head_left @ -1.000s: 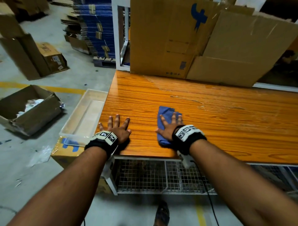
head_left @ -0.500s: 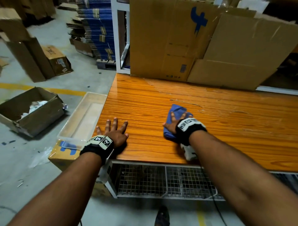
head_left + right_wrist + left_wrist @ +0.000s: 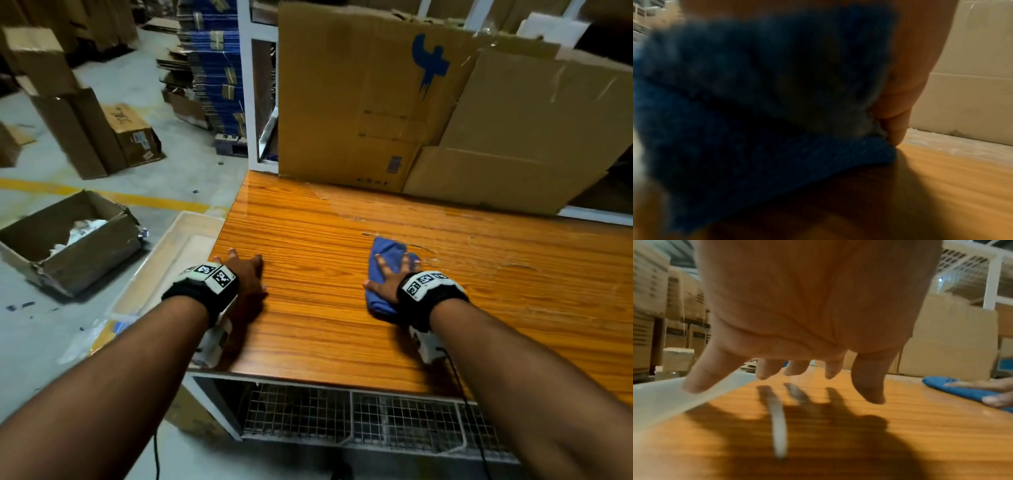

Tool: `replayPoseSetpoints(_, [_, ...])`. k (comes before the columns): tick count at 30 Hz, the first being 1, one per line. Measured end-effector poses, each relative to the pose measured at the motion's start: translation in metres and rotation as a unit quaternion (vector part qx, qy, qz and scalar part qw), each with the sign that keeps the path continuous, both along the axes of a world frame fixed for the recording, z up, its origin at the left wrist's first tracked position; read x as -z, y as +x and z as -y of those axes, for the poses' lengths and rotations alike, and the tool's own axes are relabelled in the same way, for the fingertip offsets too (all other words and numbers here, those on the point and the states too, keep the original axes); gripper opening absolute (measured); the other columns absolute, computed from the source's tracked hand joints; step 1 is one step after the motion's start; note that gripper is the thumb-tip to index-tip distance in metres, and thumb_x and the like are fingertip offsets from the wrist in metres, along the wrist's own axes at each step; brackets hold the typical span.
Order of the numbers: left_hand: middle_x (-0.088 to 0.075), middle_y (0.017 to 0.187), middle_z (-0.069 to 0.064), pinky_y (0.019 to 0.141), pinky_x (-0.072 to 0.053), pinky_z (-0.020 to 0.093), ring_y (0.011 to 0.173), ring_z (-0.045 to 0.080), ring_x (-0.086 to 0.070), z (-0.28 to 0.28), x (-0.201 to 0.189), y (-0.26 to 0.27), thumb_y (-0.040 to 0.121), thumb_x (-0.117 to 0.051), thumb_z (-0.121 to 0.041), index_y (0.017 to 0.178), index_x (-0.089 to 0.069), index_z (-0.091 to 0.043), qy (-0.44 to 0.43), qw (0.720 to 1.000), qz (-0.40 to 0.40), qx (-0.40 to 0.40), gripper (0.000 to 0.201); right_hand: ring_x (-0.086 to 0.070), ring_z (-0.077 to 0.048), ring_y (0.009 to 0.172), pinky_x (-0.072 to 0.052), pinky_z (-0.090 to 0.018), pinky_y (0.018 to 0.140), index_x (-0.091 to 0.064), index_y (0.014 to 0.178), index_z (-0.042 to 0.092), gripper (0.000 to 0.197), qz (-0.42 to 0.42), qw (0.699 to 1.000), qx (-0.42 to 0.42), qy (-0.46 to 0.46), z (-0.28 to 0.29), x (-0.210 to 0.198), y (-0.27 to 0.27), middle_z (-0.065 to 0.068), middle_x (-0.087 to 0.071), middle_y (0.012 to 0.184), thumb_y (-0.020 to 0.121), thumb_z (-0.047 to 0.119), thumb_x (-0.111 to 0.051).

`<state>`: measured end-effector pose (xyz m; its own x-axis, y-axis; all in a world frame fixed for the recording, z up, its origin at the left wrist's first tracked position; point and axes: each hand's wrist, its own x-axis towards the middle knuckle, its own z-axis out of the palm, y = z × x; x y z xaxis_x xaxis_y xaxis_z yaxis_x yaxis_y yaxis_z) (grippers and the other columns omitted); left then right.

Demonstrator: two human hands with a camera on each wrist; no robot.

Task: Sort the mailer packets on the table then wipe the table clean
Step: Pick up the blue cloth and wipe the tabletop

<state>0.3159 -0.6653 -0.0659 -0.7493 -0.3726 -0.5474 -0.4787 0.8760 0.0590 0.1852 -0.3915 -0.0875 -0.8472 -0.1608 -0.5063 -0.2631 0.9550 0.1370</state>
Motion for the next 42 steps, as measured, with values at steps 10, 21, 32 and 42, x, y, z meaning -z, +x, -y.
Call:
replayPoseSetpoints(10, [0.009,0.155,0.03,0.111,-0.02,0.063,0.138,0.057,-0.008,0.005,0.034,-0.01,0.073,-0.058,-0.072,0.148,0.01,-0.044,-0.088,0.995,0.024,0.033,0.104,0.023,-0.046,0.141,0.002,-0.058,0.114,0.008,0.149,0.045,0.084,0.023,0.981,-0.177,-0.082,0.108,0.008,0.045,-0.013,0.028,0.155,0.085,0.075,-0.037])
replayPoseSetpoints(21, [0.011,0.157,0.022,0.11,-0.022,0.063,0.139,0.055,-0.007,0.002,0.032,-0.008,0.081,-0.056,-0.066,0.148,0.009,-0.045,-0.092,0.995,0.026,0.028,0.095,0.018,-0.051,0.14,0.003,-0.06,0.114,0.009,0.149,0.045,0.083,0.007,0.996,-0.075,-0.053,0.074,0.003,-0.024,-0.016,0.025,0.156,0.084,0.078,-0.03])
replayPoseSetpoints(32, [0.002,0.158,0.022,0.111,-0.027,0.057,0.139,0.051,-0.016,-0.004,0.028,-0.008,0.079,-0.063,-0.062,0.15,0.004,-0.043,-0.117,0.993,0.022,0.005,0.1,0.019,-0.046,0.141,0.003,-0.056,0.116,0.007,0.149,0.047,0.08,0.005,0.988,-0.138,-0.072,0.044,0.011,-0.032,-0.013,0.024,0.157,0.085,0.077,-0.031])
replayPoseSetpoints(42, [-0.06,0.127,0.009,0.093,-0.046,0.031,0.113,0.025,-0.059,0.001,-0.018,-0.054,0.082,-0.072,-0.035,0.139,-0.046,-0.022,-0.029,0.998,0.049,0.027,0.064,0.022,-0.051,0.139,0.005,-0.061,0.113,0.008,0.15,0.042,0.083,0.013,0.988,-0.134,-0.08,0.064,0.008,-0.032,-0.016,0.028,0.155,0.086,0.073,-0.035])
